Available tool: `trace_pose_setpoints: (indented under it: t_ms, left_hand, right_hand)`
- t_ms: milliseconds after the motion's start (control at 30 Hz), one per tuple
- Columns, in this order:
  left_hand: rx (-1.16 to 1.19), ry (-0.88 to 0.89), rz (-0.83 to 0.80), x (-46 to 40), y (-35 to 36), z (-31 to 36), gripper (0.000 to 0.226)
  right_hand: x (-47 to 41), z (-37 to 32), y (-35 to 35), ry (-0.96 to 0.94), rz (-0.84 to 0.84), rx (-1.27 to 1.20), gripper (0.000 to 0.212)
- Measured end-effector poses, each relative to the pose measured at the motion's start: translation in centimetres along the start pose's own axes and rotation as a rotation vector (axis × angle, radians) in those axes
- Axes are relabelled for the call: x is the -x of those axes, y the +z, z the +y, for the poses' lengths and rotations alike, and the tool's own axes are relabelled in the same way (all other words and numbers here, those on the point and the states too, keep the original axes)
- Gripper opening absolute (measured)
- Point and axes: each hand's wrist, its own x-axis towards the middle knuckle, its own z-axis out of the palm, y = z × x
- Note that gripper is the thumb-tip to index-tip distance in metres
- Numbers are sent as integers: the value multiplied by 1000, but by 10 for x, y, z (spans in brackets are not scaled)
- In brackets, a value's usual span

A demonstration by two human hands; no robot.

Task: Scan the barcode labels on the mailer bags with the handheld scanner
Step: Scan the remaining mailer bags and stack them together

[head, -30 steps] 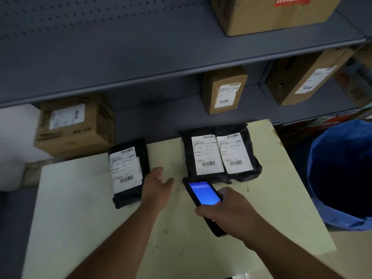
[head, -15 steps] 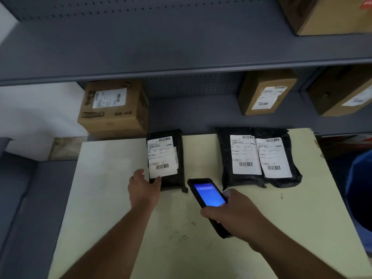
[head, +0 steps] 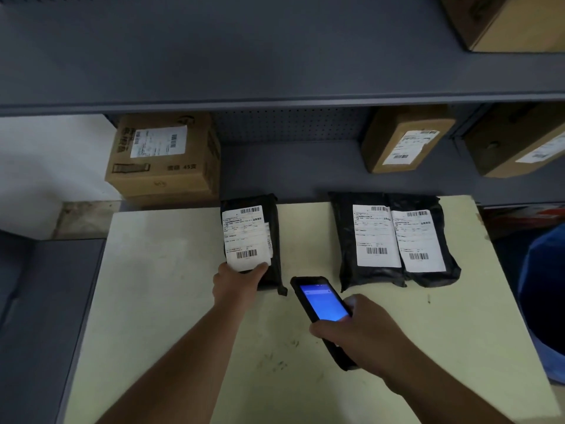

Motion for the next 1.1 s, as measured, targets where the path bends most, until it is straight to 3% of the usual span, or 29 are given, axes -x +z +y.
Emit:
trace_pose_setpoints:
  t_ms: [133,533,733,1100]
  left_hand:
    - [-64,-43,30,-5,10,2,107]
    - [-142,15,69,5,28,22,95]
    - [-200,17,78,15,28,32,103]
    - [151,-50,-121,16,-3,20,91]
  right_hand:
    - [-2,1,-1,17,13,-11,44]
    - [-6,6,-7,54,-2,-89,54]
    - [-3,8,-15,38,2,-82,54]
    - [6,8,-18,-7,27,-35,48]
